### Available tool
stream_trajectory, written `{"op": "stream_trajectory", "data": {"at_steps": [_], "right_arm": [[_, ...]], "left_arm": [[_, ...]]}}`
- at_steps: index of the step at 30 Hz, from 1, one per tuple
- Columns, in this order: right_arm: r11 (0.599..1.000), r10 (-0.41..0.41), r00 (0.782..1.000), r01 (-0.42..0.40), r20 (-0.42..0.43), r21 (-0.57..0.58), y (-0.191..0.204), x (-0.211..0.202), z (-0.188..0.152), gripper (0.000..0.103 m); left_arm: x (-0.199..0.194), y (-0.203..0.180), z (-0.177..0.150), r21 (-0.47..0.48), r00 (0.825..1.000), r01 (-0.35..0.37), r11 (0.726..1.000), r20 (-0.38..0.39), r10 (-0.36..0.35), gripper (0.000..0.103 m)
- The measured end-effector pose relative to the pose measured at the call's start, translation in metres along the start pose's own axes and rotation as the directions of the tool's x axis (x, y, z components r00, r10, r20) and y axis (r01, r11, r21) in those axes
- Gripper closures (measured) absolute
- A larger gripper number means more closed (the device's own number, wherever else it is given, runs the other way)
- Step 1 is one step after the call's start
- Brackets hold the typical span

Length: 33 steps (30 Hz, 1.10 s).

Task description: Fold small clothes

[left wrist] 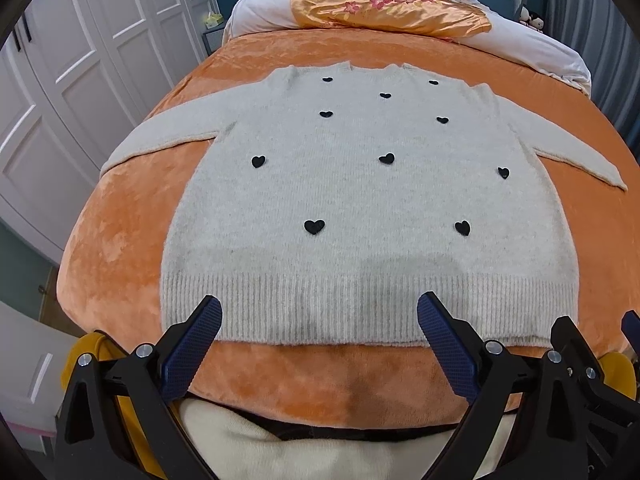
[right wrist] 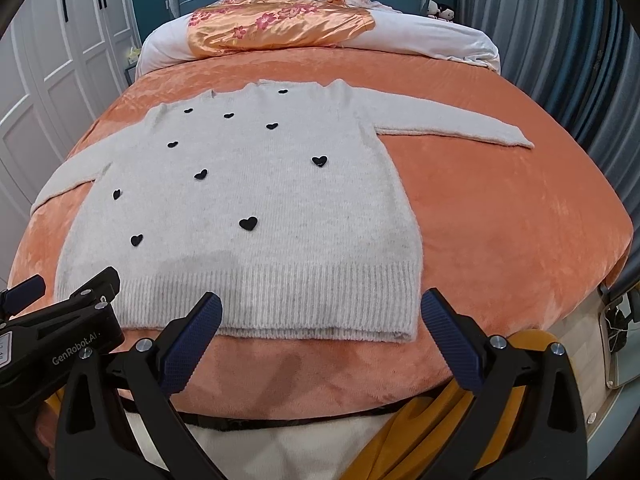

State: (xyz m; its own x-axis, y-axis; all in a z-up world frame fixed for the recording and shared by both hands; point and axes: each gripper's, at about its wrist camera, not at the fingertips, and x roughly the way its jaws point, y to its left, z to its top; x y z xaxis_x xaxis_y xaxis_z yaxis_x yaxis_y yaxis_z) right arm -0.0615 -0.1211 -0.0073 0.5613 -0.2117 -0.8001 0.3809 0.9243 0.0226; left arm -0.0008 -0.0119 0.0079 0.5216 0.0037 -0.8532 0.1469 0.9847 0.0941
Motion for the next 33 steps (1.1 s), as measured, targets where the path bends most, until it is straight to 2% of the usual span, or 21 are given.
{"op": "stream_trajectory", "data": {"at_steps": [33], "right_arm": [[1.000, 0.000, 1.000, 0.000, -0.009, -0.005, 0.0035, 0.0021, -0.0001, 0.006]], "left_arm": [[0.0024, 0.0027, -0.0015, -0.006, 1.000, -0.009, 1.000, -0.008, 0.009, 0.009]]}}
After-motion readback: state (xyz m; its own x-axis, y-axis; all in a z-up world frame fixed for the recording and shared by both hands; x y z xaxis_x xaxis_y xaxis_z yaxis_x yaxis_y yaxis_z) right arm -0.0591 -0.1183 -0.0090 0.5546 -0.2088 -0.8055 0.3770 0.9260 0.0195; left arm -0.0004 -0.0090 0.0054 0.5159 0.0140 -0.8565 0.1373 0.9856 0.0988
